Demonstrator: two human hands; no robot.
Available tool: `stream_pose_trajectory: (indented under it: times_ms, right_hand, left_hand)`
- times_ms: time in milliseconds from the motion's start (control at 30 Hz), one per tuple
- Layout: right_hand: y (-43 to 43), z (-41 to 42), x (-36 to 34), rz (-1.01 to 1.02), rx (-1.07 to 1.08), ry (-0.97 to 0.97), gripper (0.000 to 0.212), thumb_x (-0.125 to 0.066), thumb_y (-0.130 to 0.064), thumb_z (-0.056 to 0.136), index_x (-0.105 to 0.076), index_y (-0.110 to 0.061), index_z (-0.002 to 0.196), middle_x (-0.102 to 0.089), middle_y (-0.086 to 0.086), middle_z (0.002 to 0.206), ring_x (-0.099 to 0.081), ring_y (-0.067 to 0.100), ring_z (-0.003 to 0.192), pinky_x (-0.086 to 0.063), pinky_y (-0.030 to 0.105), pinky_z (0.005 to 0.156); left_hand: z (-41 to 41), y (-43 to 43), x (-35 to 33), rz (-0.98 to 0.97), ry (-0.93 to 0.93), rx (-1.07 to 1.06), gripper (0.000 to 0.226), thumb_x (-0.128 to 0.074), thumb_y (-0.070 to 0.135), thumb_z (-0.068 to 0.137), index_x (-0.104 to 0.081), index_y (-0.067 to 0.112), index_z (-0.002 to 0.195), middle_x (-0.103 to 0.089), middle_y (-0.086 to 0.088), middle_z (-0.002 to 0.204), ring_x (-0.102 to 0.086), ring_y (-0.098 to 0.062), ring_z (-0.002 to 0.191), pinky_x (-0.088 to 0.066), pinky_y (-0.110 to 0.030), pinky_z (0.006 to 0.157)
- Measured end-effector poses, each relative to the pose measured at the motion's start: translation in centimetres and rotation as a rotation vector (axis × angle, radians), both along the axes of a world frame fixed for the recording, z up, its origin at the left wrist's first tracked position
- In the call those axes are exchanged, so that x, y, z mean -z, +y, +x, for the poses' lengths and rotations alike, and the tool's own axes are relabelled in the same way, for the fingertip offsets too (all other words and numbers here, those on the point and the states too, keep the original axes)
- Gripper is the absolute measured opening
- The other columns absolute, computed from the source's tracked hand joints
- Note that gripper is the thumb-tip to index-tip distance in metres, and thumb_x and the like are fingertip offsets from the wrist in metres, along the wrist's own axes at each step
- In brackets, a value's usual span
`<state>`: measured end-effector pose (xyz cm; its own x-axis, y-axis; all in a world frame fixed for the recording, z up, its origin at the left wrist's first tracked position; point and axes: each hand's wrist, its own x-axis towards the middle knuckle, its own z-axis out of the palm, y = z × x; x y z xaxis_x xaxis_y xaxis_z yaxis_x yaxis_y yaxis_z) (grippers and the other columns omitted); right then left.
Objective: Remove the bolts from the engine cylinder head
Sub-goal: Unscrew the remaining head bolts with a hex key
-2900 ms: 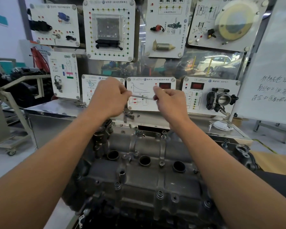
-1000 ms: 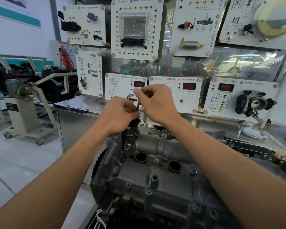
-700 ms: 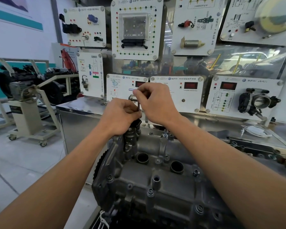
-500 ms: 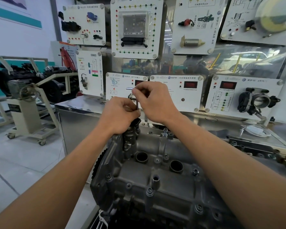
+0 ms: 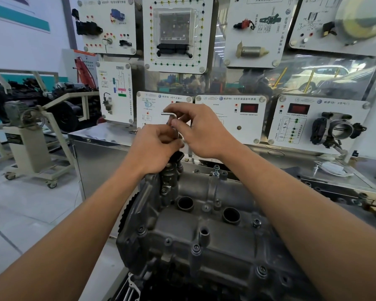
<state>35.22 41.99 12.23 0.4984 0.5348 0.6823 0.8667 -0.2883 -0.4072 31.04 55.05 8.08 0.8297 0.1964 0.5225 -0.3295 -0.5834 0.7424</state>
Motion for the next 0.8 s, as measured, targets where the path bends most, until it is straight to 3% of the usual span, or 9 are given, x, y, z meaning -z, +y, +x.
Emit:
stream_pose_trajectory:
  times_ms: [67,167,233,300,367,533,600,700,800]
  right_hand:
    - [0.3,-0.1,0.0,-0.014,-0.008,-0.023,0.025,-0.057,-0.003,0.095,-0.067,-0.006,0.118,-0.066,0.0,0.1,-0.064,0.025,0.091,-0.05,0.03,0.086]
    - [0.6,0.0,0.0,-0.027,-0.011,-0.024,0.024,-0.055,0.0,0.095,-0.067,-0.006,0.116,-0.066,0.002,0.103,-0.062,0.023,0.093,-0.048,0.026,0.087]
    - [0.6,-0.1,0.0,-0.03,-0.028,-0.023,0.025,-0.052,0.007,0.092,-0.068,-0.005,0.107,-0.065,0.0,0.096,-0.061,0.018,0.089,-0.047,0.018,0.082]
    - [0.5,0.0,-0.2,-0.031,-0.04,-0.049,0.027,-0.048,0.014,0.087,-0.069,-0.002,0.095,-0.064,0.001,0.089,-0.058,0.015,0.085,-0.044,0.013,0.078]
    - [0.5,0.1,-0.2,0.001,-0.041,-0.051,0.027,-0.047,0.015,0.085,-0.07,0.0,0.088,-0.067,0.004,0.086,-0.059,0.015,0.083,-0.046,0.018,0.078]
    - [1.3,0.4,1.8,0.428,-0.016,0.237,0.018,-0.072,0.001,0.084,-0.073,-0.004,0.101,-0.07,-0.002,0.084,-0.064,0.001,0.075,-0.054,0.016,0.076]
    - [1.9,0.5,2.2,0.517,0.026,0.205,0.016,-0.078,-0.005,0.081,-0.076,-0.005,0.096,-0.071,-0.005,0.082,-0.066,0.001,0.075,-0.055,0.019,0.079]
    - [2.5,0.5,2.3,0.597,0.034,0.2,0.016,-0.083,-0.014,0.077,-0.078,-0.009,0.091,-0.072,-0.008,0.078,-0.069,0.004,0.074,-0.058,0.023,0.077]
    - [2.2,0.6,2.8,0.682,-0.082,0.398,0.007,-0.084,-0.017,0.078,-0.077,-0.019,0.078,-0.073,-0.008,0.07,-0.068,0.004,0.066,-0.054,0.018,0.064]
  left_hand:
    - [-0.3,0.0,0.0,-0.018,-0.047,0.045,0.011,-0.063,0.004,0.093,-0.072,0.001,0.09,-0.075,-0.01,0.079,-0.068,-0.012,0.066,-0.053,-0.025,0.063]
    - [-0.7,-0.1,-0.1,-0.055,-0.06,0.087,0.014,-0.06,0.0,0.095,-0.07,-0.005,0.088,-0.069,-0.004,0.069,-0.062,0.005,0.053,-0.045,-0.009,0.053]
    - [-0.6,-0.3,-0.3,-0.03,-0.057,0.066,0.016,-0.061,0.001,0.094,-0.07,-0.006,0.082,-0.067,0.0,0.064,-0.058,0.006,0.048,-0.042,-0.008,0.051]
    - [-0.6,-0.4,-0.4,0.002,-0.063,0.043,0.022,-0.064,0.001,0.091,-0.069,0.006,0.07,-0.066,0.008,0.057,-0.056,0.007,0.046,-0.039,-0.007,0.049]
    - [-0.4,-0.4,-0.5,0.001,-0.07,0.036,0.03,-0.066,0.0,0.089,-0.066,0.016,0.064,-0.062,0.016,0.047,-0.055,0.009,0.044,-0.037,-0.004,0.048]
    - [-0.2,-0.6,-0.4,-0.043,-0.107,-0.028,0.008,-0.073,0.005,0.085,-0.076,0.011,0.084,-0.07,0.009,0.066,-0.061,0.009,0.052,-0.042,-0.005,0.052]
    - [-0.2,-0.4,-0.4,-0.027,-0.119,-0.062,0.011,-0.075,0.006,0.083,-0.075,0.016,0.078,-0.07,0.007,0.067,-0.062,0.009,0.052,-0.042,-0.005,0.052]
    - [-0.1,-0.3,-0.5,0.001,-0.11,-0.079,0.009,-0.076,0.007,0.082,-0.075,0.014,0.077,-0.074,-0.001,0.072,-0.068,-0.001,0.061,-0.048,-0.012,0.057]
    - [0.1,-0.4,-0.6,-0.016,-0.08,-0.078,0.01,-0.078,0.012,0.082,-0.077,0.003,0.087,-0.076,-0.011,0.08,-0.073,-0.024,0.075,-0.058,-0.031,0.07]
